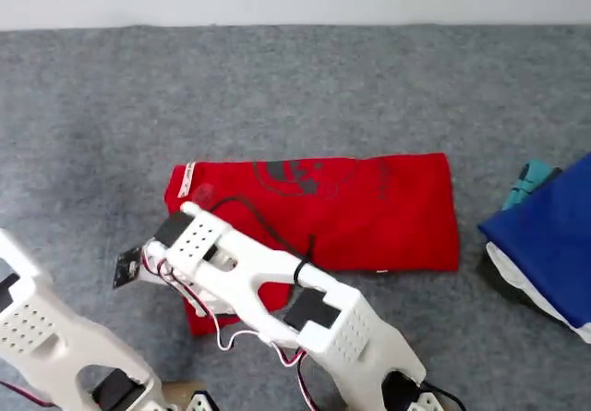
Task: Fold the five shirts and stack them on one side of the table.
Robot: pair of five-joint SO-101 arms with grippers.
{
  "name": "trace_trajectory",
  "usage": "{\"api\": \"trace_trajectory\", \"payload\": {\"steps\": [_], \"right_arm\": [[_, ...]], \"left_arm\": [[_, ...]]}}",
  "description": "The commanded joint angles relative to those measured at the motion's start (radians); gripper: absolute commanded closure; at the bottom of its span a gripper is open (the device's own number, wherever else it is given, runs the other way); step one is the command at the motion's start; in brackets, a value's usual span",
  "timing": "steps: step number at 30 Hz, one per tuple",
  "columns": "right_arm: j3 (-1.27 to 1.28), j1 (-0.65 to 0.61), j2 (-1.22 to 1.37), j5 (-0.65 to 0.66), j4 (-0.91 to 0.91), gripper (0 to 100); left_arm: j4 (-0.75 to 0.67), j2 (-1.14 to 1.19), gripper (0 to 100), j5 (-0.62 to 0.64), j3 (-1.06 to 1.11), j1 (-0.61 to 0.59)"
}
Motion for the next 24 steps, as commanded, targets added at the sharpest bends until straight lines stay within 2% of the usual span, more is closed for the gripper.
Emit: {"api": "trace_trajectory", "payload": {"steps": [1, 12, 24], "right_arm": [[-0.129, 0.054, -0.008, 0.008, 0.068, 95.8], [-0.308, 0.17, 0.001, 0.014, 0.102, 98.0], [-0.308, 0.285, 0.002, 0.069, -0.087, 98.0]], "left_arm": [[-0.015, -0.021, 98, -0.008, -0.012, -0.003], [-0.021, -0.021, 98, -0.008, -0.012, 0.005], [-0.021, -0.014, 98, -0.008, -0.012, 0.015]]}}
